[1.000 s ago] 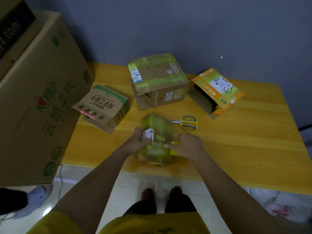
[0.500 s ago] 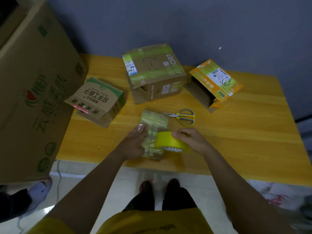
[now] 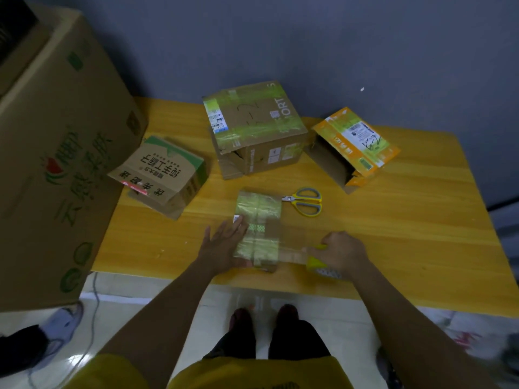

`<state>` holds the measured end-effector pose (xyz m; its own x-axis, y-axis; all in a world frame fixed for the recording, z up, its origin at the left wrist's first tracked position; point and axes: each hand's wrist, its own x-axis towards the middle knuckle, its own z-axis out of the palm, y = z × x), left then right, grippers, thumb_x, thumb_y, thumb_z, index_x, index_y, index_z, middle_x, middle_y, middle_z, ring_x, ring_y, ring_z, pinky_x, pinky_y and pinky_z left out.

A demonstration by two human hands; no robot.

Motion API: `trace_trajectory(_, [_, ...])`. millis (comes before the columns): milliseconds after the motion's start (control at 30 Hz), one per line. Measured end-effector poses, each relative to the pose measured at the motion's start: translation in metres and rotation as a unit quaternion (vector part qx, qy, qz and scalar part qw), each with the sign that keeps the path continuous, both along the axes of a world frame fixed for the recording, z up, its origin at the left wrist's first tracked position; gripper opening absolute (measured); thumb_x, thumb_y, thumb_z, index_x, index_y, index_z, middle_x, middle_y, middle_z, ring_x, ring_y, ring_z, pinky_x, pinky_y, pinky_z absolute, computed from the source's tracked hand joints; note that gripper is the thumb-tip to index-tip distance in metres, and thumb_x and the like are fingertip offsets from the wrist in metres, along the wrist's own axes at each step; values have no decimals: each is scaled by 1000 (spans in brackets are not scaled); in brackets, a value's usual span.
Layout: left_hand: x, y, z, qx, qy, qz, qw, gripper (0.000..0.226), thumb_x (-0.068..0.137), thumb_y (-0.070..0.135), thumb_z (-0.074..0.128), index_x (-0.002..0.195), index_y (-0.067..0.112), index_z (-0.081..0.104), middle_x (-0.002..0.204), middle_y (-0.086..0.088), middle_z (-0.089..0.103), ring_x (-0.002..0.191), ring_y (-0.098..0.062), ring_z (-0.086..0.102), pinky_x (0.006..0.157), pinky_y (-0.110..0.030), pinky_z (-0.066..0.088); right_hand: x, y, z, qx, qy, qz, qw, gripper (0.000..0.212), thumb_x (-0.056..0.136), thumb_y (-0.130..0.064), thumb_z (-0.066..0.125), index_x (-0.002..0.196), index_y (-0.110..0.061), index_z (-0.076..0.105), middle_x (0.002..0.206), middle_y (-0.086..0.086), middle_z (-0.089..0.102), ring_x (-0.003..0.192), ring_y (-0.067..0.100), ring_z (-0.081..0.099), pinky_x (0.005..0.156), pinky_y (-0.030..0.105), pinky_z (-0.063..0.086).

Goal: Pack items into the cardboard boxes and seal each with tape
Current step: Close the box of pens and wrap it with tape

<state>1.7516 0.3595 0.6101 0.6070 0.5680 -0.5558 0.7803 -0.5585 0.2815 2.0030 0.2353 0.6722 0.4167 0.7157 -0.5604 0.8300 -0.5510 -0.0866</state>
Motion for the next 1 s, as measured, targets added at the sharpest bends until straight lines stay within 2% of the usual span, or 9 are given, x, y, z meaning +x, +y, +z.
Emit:
trace_trajectory(167, [3,0,2,-32,-10,17,999,107,78,69,57,151,34,-13,156,13,-26,147,-26,-14,115,-55,-5,-7,17,-2,-51,-52,30,997,66,81,-80,42,79,-16,57,91,3,61,96,25,63,70,32,46])
trace_trajectory(233, [4,0,6,-37,-1,23,999,105,79,71,54,151,34,-13,156,14,-26,147,-28,-14,115,-57,-4,-15,22,-4,-55,-77,51,994,60,86,-72,44,95,-17,62,102,3,63,105,25,62,76,33,47])
trace_trajectory(300, [11,-4,12,-26,16,39,999,96,83,75,41,151,33,-12,156,14,-25,147,-30,-15,115,-59,-5,-23,27,-6,-54,-100,57,992,55,89,-64,48,114,-17,64,118,3,63,112,25,61,84,34,48])
trace_trajectory(433, [51,-31,21,48,79,90,992,96,87,75,20,153,11,-7,160,-5,-18,146,-38,-9,114,-59,2,-34,35,-13,-74,-115,56,989,42,91,-51,52,117,-21,64,123,1,63,117,23,59,91,33,47])
trace_trajectory(533, [83,-44,23,40,104,163,980,103,86,77,20,150,1,-7,159,-14,-16,145,-42,-9,114,-60,12,-37,40,-19,-91,-132,48,986,31,94,-39,50,116,-22,65,123,-3,64,116,20,60,90,31,45])
trace_trajectory(667, [107,-37,21,11,106,253,962,111,80,82,27,150,5,-11,158,-13,-15,143,-46,-12,109,-66,16,-39,51,-26,-103,-129,64,984,30,96,-29,46,119,-21,64,126,-4,62,119,17,58,94,32,46])
trace_trajectory(867, [112,-24,29,-16,86,323,942,108,78,69,56,149,13,-3,156,-10,-8,142,-41,6,105,-62,29,-31,46,-16,-88,-86,46,991,38,95,-44,49,121,-19,62,128,1,61,121,22,57,92,32,46])
trace_trajectory(933, [97,-19,26,-16,41,337,941,106,75,68,60,147,13,6,153,-9,0,139,-38,14,104,-58,33,-23,35,-8,-59,-59,12,996,56,86,-68,50,104,-17,67,111,3,66,108,23,62,80,30,46])
trace_trajectory(1000, [77,-12,22,-54,-64,342,936,95,75,63,65,141,14,18,147,-7,11,134,-34,24,103,-52,36,-18,25,1,-21,-10,-23,999,66,75,-82,49,73,-17,58,81,2,59,85,24,63,64,29,43])
